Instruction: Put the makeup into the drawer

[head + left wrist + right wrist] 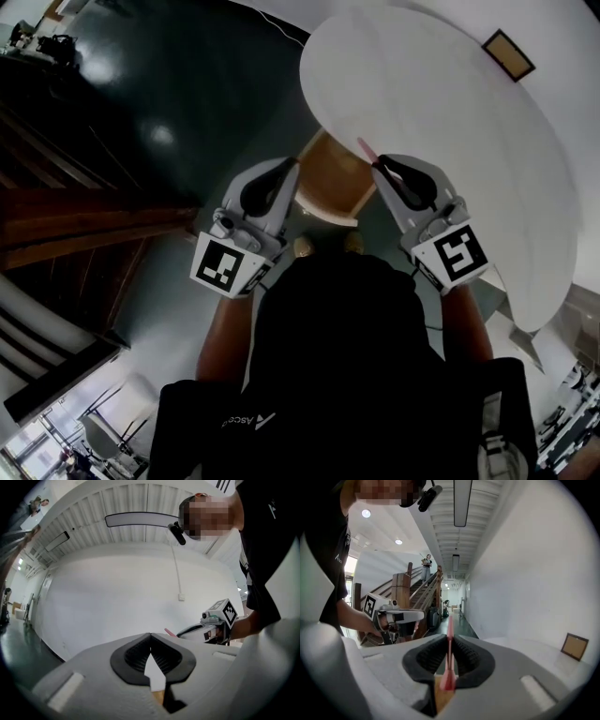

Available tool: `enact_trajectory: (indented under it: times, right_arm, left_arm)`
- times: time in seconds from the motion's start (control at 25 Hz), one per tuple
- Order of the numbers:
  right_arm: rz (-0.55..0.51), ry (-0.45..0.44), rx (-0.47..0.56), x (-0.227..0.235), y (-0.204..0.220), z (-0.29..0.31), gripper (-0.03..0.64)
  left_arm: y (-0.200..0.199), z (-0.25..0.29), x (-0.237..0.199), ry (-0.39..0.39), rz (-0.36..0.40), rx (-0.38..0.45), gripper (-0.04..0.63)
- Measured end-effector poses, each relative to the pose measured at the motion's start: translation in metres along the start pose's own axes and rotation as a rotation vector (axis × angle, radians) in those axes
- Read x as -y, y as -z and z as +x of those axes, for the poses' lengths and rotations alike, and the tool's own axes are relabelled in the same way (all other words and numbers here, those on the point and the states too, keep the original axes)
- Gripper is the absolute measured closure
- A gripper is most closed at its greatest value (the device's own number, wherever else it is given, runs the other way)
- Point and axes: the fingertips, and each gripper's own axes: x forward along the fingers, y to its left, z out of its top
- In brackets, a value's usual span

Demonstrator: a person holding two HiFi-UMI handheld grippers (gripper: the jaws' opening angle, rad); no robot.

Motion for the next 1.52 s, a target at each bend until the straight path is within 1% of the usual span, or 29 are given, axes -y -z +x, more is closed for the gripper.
enact_trajectory:
  times: [0.12, 0.32, 0.56, 0.76, 1.16, 1.52]
  right_arm:
    - [-0.005, -0.049, -0.087, -0.014, 0.020, 0.020, 0.566]
    - [-0.017, -0.124, -0.223, -0.034, 0.070, 0.056, 0.566]
    - [-0.067, -0.206, -0.377, -0.055, 0.127, 0.095, 0.566]
    - [-0.095, -0.268, -0.490, -0.065, 0.175, 0.122, 0.566]
    - [-0.165, -0.328, -0.695, -0.060, 0.259, 0.161, 0.566]
    - [-0.221, -0.376, -0.814, -0.058, 0.322, 0.188, 0.566]
  left_arm:
    - [0.004, -0.011, -0.011, -0.031, -0.006, -0.004, 0.584]
    - [0.014, -0.026, -0.029, -0.078, -0.025, -0.011, 0.584]
    - [0.031, -0.039, -0.051, -0.122, -0.053, -0.025, 0.584]
    - [0.044, -0.047, -0.065, -0.158, -0.075, -0.041, 0.584]
    - [0.062, -0.065, -0.088, -0.213, -0.097, -0.081, 0.584]
    - [0.083, -0.074, -0.106, -0.249, -0.114, -0.127, 0.584]
